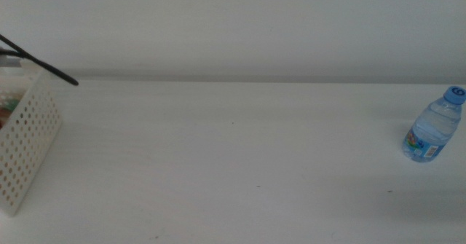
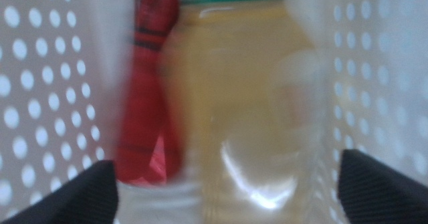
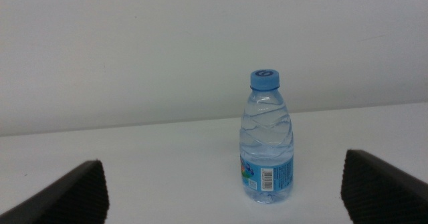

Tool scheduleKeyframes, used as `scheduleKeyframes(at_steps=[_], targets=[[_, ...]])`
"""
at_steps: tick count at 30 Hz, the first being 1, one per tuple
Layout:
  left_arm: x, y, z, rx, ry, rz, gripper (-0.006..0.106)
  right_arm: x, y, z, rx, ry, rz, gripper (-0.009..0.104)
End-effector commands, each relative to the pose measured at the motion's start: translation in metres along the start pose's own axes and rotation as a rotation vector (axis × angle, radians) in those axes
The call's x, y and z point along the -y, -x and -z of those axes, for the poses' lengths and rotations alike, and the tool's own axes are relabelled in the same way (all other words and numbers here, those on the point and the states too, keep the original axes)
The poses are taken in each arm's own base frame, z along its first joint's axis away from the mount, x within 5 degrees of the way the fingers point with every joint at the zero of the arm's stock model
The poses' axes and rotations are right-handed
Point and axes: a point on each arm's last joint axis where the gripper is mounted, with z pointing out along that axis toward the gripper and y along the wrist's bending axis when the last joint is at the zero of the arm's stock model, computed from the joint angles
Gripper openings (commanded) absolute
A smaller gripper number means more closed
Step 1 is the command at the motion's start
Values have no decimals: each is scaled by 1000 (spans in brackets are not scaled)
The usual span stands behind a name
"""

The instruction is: Use arms to grab the bottles and put them into the dustbin to the left of the table.

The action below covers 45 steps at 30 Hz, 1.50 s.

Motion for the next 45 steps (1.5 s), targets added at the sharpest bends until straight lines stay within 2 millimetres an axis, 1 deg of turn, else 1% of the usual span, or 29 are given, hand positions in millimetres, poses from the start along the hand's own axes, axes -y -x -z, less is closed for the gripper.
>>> scheduleKeyframes(at_steps=[1, 3, 5, 7, 10, 12, 13, 15, 17, 19, 22, 24, 27, 30, 33, 35, 37, 45], targets=[[2, -4, 17, -16, -10, 48, 94, 1, -12, 0, 5, 0, 15, 93], [6, -8, 32, -30, -27, 86, 94, 1, -12, 0, 5, 0, 15, 93], [11, -10, 49, 3, -41, 138, 94, 1, -12, 0, 5, 0, 15, 93], [21, -12, 70, 81, -77, 174, 94, 1, -12, 0, 5, 0, 15, 93], [44, -19, 110, 215, -118, 164, 94, 1, -12, 0, 5, 0, 15, 93], [66, -27, 138, 307, -147, 128, 94, 1, -12, 0, 5, 0, 15, 93], [80, -31, 150, 342, -163, 94, 94, 1, -12, 0, 5, 0, 15, 93], [108, -48, 175, 425, -161, 13, 94, 1, -12, 0, 5, 0, 15, 93], [134, -67, 189, 482, -140, -81, 94, 1, -12, 0, 5, 0, 15, 93], [160, -94, 202, 548, -104, -200, 94, 1, -12, 0, 5, 0, 15, 93], [196, -135, 208, 680, -106, -383, 94, 1, -12, 0, 5, 0, 15, 93], [210, -167, 208, 773, -152, -452, 94, 1, -12, 0, 5, 0, 15, 93], [220, -205, 203, 856, -263, -528, 94, 1, -12, 0, 5, 0, 15, 93], [220, -234, 189, 888, -333, -584, 94, 1, -12, 0, 5, 0, 15, 93], [220, -249, 176, 883, -394, -591, 94, 1, -12, 0, 5, 0, 15, 93], [221, -255, 171, 876, -427, -585, 94, 1, -12, 0, 5, 0, 15, 93], [222, -257, 169, 869, -447, -581, 94, 1, -12, 0, 5, 0, 15, 93], [224, -255, 173, 913, -487, -558, 94, 1, -12, 0, 5, 0, 15, 93]])
